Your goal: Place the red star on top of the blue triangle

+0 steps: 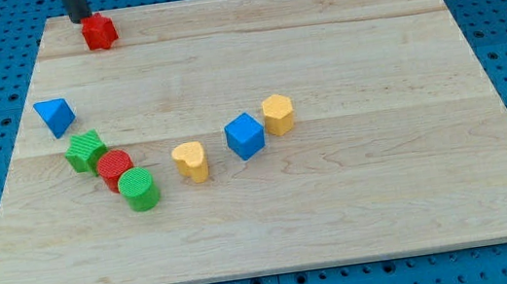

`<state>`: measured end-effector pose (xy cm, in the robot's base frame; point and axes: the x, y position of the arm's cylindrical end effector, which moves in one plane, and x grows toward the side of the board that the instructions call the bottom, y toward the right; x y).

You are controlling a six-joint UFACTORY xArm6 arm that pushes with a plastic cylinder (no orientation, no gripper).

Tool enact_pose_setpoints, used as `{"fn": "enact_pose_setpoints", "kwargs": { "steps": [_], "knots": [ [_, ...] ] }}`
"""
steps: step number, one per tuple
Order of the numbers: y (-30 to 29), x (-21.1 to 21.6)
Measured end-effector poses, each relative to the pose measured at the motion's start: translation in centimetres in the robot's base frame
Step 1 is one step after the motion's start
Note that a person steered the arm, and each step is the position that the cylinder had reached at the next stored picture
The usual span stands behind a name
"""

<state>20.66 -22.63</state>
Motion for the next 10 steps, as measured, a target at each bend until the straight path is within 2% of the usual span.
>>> {"fn": "enact_pose_setpoints", "kwargs": {
  "steps": [1, 4, 6, 7, 8, 9, 10],
  "knots": [
    [2.2, 0.7],
    [3.1, -0.7],
    [8.1, -0.3],
    [5.6, 1.5],
    [3.6, 6.9],
    [3.4, 9.7],
    [2.9, 10.1]
  ]
}}
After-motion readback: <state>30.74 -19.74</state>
